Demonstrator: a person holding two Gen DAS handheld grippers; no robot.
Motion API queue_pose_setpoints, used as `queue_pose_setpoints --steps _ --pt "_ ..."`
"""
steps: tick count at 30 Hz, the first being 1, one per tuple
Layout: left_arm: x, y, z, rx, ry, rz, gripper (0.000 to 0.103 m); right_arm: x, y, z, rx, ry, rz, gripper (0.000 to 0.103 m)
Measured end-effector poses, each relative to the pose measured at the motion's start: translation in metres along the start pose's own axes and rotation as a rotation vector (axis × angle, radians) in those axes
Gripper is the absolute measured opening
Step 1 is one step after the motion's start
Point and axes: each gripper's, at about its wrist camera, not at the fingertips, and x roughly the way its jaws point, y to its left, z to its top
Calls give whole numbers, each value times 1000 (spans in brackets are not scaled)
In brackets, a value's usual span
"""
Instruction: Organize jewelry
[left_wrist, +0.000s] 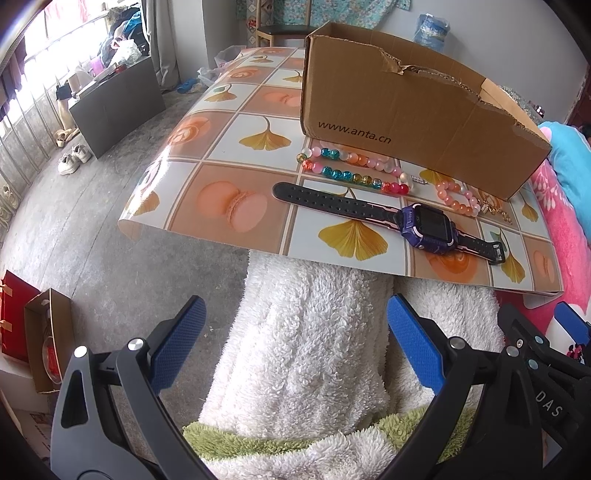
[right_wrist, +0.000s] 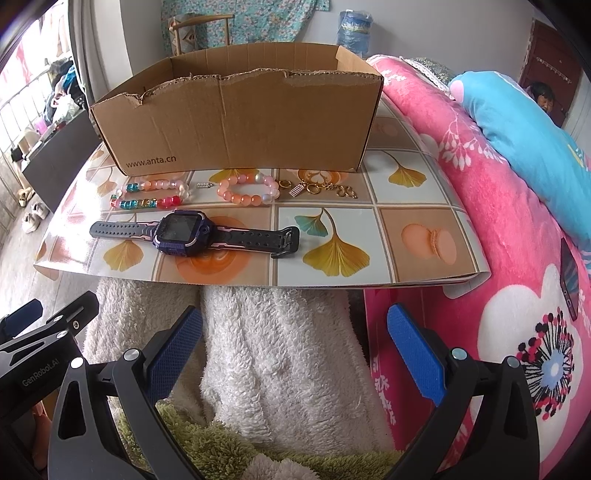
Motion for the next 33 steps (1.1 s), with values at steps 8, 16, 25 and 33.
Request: queue_pose_setpoints --steps 8,16,25,33 --pt "-2 6 1 -7 -2 -8 95 -3 1 1 -3 -3 -15 98" --pt "0 6 9 -13 -8 -8 95 -5 0 9 -7 -18 -42 98" --pt "14 1 23 -3 16 10 95 8 -3 20 -2 9 -53 98" --pt "30 0 34 12 18 30 95 30 -8 30 3 49 -39 98"
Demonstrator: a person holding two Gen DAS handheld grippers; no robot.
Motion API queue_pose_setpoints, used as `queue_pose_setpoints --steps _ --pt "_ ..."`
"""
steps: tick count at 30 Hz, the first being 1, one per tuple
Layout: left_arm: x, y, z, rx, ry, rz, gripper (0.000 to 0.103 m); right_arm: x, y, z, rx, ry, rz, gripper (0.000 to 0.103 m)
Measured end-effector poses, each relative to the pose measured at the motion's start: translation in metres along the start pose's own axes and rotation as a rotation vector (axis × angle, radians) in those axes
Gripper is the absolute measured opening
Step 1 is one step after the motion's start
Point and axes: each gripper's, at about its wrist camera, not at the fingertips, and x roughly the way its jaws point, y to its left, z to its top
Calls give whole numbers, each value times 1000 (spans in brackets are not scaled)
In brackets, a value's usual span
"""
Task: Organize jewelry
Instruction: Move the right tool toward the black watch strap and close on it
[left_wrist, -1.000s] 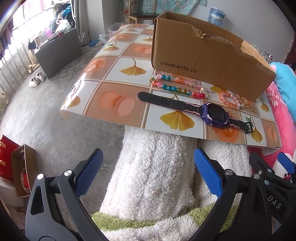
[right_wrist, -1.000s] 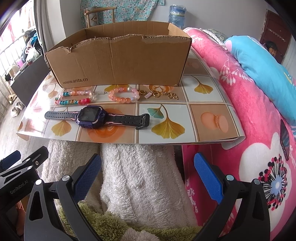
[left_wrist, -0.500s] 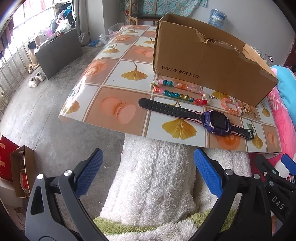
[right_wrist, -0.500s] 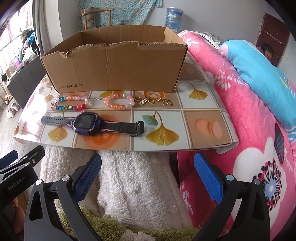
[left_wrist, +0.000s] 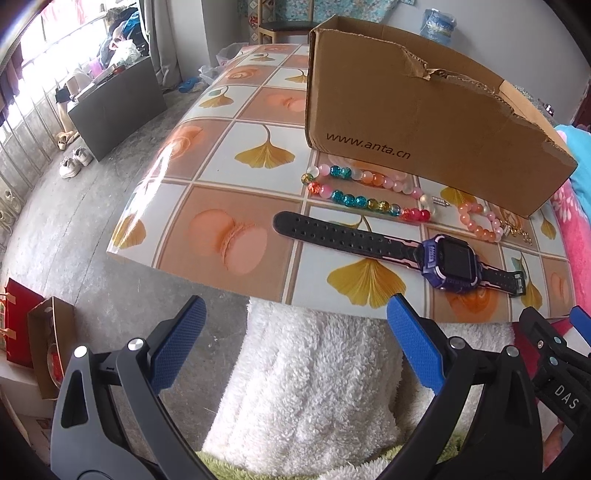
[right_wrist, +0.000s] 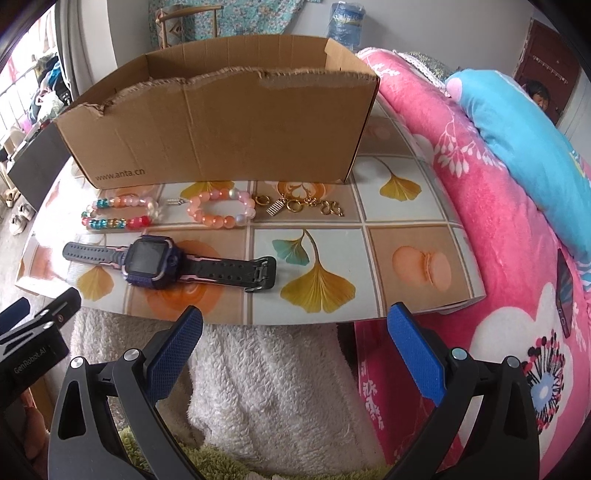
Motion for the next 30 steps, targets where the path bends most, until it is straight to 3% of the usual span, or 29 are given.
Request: queue_pose_setpoints --steps 10,17,21,30 --pt "24 7 14 73 -51 50 95 31 -19 7 18 -22 53 98" --pt "28 6 19 123 -88 40 96 43 -24 14 7 -46 94 98" --pt "32 14 23 82 -59 1 96 47 -26 19 0 -43 101 98" --pt "35 14 30 103 -23 -2 96 47 -27 19 -3 -28 104 98"
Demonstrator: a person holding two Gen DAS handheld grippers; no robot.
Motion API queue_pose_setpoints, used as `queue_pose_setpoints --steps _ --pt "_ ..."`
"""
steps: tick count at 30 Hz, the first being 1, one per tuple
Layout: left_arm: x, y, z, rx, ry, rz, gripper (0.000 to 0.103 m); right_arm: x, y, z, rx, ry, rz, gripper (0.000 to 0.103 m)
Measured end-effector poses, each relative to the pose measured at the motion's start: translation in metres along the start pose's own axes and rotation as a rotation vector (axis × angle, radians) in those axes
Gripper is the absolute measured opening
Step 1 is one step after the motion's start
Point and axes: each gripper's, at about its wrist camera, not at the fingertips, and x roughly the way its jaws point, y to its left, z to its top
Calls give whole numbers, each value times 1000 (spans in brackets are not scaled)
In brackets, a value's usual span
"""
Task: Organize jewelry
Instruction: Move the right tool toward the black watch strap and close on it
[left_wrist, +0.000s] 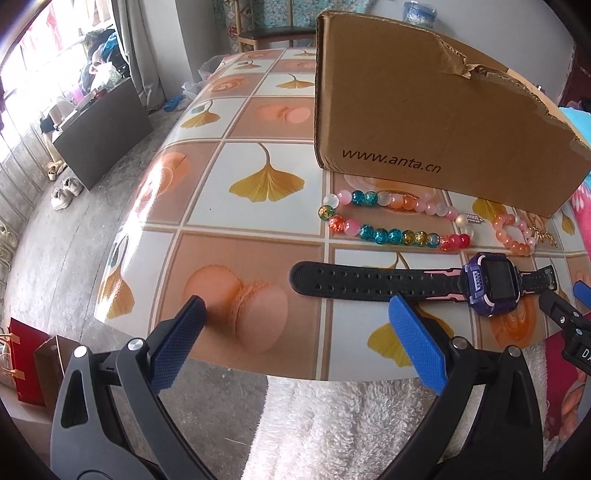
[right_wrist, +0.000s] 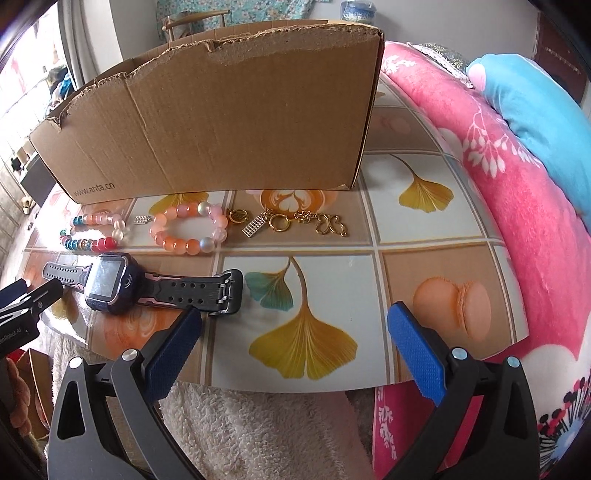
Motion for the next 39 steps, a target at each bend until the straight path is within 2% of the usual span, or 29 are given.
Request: queue_pose_setpoints --steps 10,22,24,29,33,35,37,39 --pt "7 3 5 12 8 -4 96 5 -1 10 -19 85 6 98" --pt "5 3 1 20 -12 -21 96 7 -8 12 -73 77 38 98" --pt "4 2 0 28 -21 -24 96 5 -10 12 -91 82 57 98" --pt "0 4 -2 57 -51 -42 96 -2 -32 11 -20 64 138 98" --pt "-17 12 -6 39 -129 -110 95 -11 -43 13 7 34 219 98" --pt "-24 14 -5 39 -160 -148 95 -14 -44 14 6 22 245 94" --pt "-28 14 -4 47 -176 -182 91 -16 -40 14 7 23 279 93" --pt "-28 12 -2 53 -174 -221 75 -17 -36 14 5 27 317 89"
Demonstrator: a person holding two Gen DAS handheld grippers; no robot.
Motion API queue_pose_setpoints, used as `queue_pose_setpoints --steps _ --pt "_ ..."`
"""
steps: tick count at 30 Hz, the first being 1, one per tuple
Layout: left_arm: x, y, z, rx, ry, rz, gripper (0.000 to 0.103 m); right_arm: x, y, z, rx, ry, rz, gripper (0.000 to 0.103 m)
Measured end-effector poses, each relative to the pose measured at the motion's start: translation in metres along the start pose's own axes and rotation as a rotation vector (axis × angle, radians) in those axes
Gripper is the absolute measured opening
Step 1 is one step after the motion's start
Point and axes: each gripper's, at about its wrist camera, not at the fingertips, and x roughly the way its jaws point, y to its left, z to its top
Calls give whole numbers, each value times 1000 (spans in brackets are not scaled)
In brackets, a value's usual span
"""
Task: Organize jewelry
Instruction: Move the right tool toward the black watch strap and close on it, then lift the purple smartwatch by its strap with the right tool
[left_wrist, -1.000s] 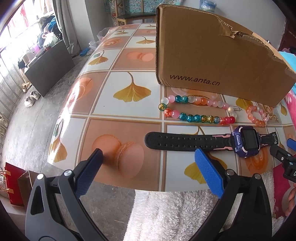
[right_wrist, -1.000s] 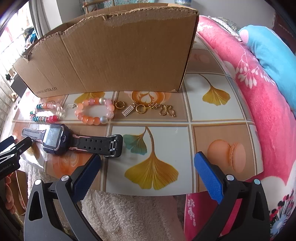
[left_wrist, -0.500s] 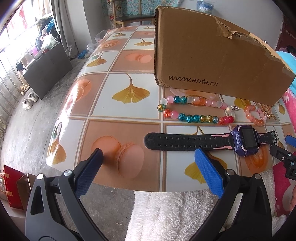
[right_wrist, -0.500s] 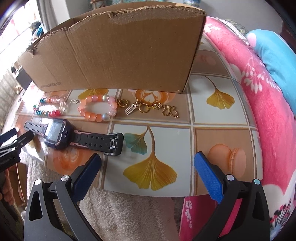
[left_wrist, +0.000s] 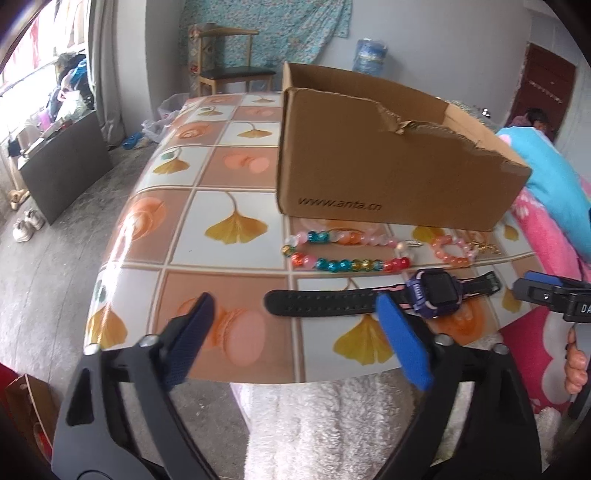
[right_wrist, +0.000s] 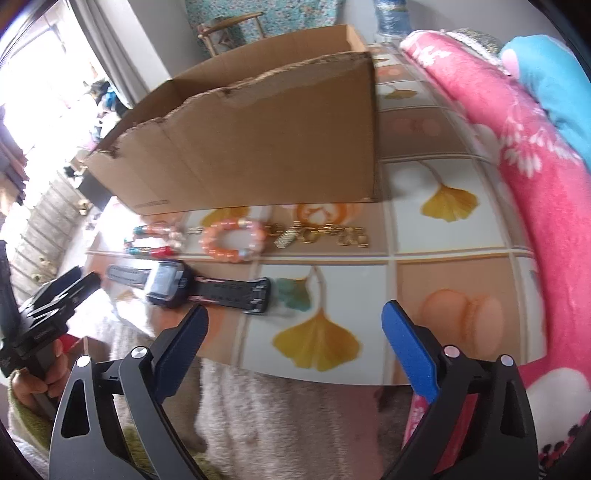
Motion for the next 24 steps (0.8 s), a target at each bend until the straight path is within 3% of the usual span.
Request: queue_pose_setpoints --steps 6,8,19,24 --pt "18 7 2 -46 72 -35 47 7 10 3 0 5 13 80" --pt "21 10 2 -64 84 -32 44 9 11 2 4 9 14 76" --pt "25 18 4 -108 85 -52 34 19 19 3 -47 15 -27 50" --pt "13 9 2 -94 30 -106 29 22 27 2 -71 9 -46 47"
